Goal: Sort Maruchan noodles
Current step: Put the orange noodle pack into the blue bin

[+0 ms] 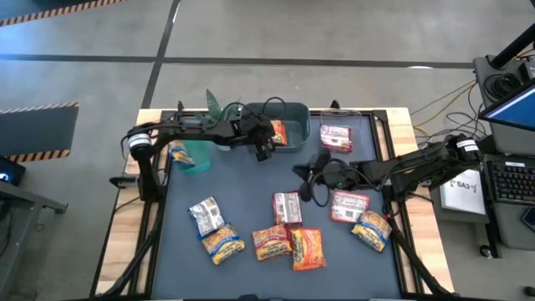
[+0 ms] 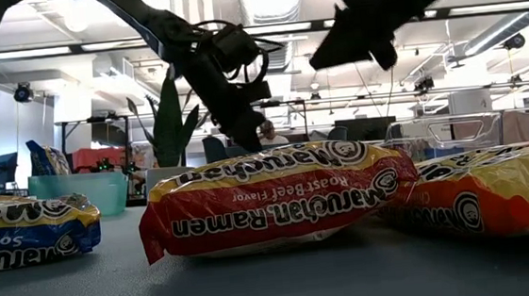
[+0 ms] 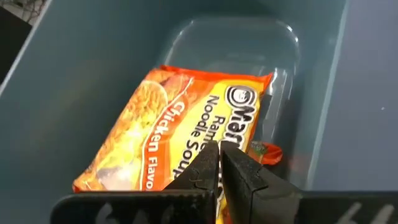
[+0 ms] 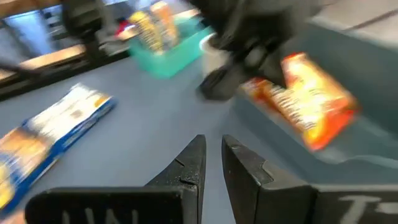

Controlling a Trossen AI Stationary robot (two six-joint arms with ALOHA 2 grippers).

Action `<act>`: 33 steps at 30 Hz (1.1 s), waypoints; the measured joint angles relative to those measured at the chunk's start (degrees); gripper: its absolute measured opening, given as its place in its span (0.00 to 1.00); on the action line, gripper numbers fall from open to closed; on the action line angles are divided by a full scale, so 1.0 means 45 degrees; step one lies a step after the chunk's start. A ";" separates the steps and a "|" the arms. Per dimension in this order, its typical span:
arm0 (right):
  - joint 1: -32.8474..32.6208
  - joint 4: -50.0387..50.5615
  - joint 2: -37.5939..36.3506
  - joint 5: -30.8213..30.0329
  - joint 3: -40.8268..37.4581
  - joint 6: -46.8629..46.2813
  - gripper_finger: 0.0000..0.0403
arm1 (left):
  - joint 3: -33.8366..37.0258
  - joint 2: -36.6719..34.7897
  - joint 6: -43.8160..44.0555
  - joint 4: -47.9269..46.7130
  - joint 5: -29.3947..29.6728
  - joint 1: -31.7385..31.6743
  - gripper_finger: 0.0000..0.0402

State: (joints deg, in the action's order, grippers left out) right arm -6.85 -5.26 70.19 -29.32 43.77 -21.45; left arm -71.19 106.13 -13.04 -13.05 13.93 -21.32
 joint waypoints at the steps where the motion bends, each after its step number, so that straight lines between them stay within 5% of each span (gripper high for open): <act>1: 0.0150 0.0380 -0.0004 -0.0135 0.0318 0.0005 0.11 | -0.0040 0.0065 0.0000 0.0059 0.0001 0.0000 0.00; 11: 0.3686 0.7936 0.1026 -0.0341 0.4959 -0.1568 0.11 | -0.0645 0.0646 0.0107 0.0096 0.0000 -0.0005 0.00; 17: 0.5378 0.8053 0.2531 0.1885 0.5570 -0.0662 0.11 | -0.0691 0.0766 0.0211 -0.0024 0.0000 -0.0015 0.00; 33: 0.6697 0.8801 0.4791 0.2370 0.5575 -0.0733 0.11 | -0.0691 0.0654 0.0770 -0.1836 0.0019 -0.0058 0.00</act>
State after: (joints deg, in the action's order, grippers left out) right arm 23.29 34.35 91.74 -18.65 68.86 -24.75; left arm -74.30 109.08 -9.57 -21.32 14.02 -21.58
